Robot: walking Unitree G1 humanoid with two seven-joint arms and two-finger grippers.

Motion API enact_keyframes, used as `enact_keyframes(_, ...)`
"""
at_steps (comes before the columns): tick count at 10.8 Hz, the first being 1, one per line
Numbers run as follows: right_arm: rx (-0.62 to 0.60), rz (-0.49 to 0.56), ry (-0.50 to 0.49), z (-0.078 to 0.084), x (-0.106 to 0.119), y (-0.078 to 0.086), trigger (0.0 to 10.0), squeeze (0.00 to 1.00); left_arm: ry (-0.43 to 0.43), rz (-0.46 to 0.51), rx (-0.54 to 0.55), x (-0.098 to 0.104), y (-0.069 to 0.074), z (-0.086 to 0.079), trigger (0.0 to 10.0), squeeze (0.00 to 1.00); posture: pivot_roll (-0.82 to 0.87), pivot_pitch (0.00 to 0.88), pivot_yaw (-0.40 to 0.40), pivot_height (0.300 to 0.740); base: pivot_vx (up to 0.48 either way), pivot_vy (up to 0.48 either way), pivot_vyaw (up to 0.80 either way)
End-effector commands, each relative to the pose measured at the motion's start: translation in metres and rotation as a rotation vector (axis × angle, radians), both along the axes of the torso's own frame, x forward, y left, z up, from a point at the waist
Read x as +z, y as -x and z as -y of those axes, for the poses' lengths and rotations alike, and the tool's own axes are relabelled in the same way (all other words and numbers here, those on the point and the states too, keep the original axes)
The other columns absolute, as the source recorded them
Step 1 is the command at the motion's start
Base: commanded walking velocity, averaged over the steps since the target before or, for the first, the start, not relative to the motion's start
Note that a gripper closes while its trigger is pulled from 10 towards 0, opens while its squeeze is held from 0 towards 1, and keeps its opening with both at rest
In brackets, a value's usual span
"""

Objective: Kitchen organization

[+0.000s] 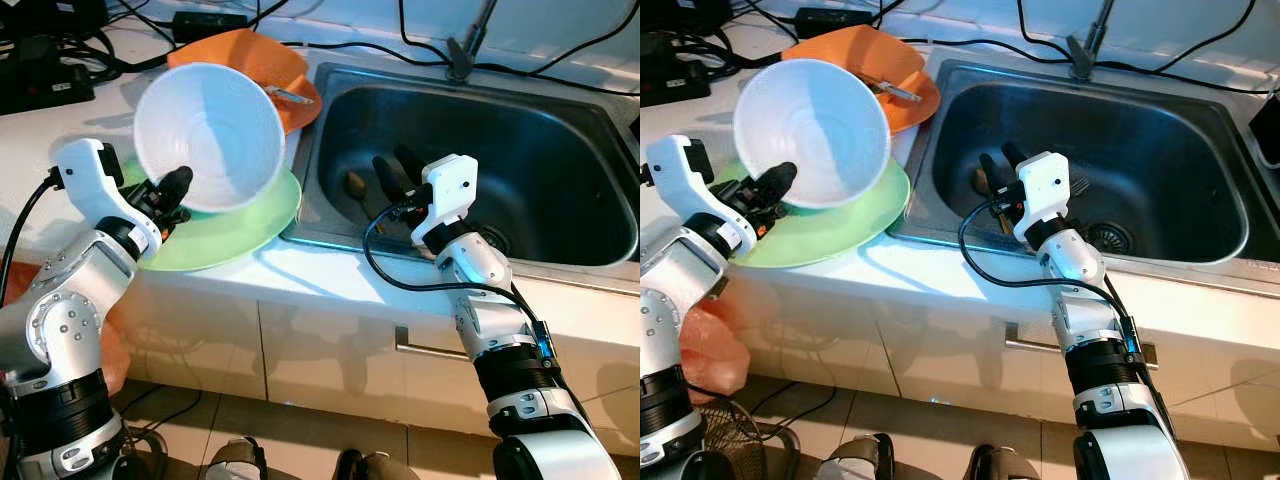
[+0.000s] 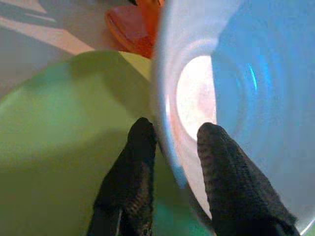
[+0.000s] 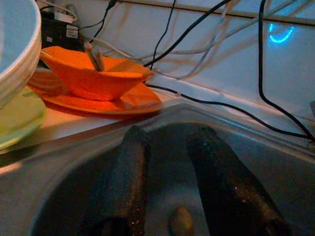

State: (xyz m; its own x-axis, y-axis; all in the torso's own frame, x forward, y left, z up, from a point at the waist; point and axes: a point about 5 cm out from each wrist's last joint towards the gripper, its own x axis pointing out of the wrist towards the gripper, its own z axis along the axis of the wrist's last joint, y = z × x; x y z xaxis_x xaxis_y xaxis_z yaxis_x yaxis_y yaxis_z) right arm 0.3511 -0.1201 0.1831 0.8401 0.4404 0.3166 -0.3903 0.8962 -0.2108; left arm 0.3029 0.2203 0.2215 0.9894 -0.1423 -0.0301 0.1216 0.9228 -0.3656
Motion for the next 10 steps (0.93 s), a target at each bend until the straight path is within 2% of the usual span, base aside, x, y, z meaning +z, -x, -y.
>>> enact_keyframes(1, 0.003, 0.002, 0.004, -0.0011, 0.0014, 0.0006, 10.0, 0.0, 0.007, 0.009, -0.006, 0.0026, -0.002, 0.0037, 0.0, 0.0, 0.14, 0.156, -0.049, 0.74, 0.0, 0.0, 0.0)
enact_keyframes(10, 0.008, -0.002, 0.004, -0.0031, 0.0016, -0.0001, 10.0, 0.0, 0.01, 0.037, -0.007, 0.0064, -0.0016, 0.0057, 0.0, 0.0, 0.14, 0.156, -0.052, 0.74, 0.0, 0.0, 0.0)
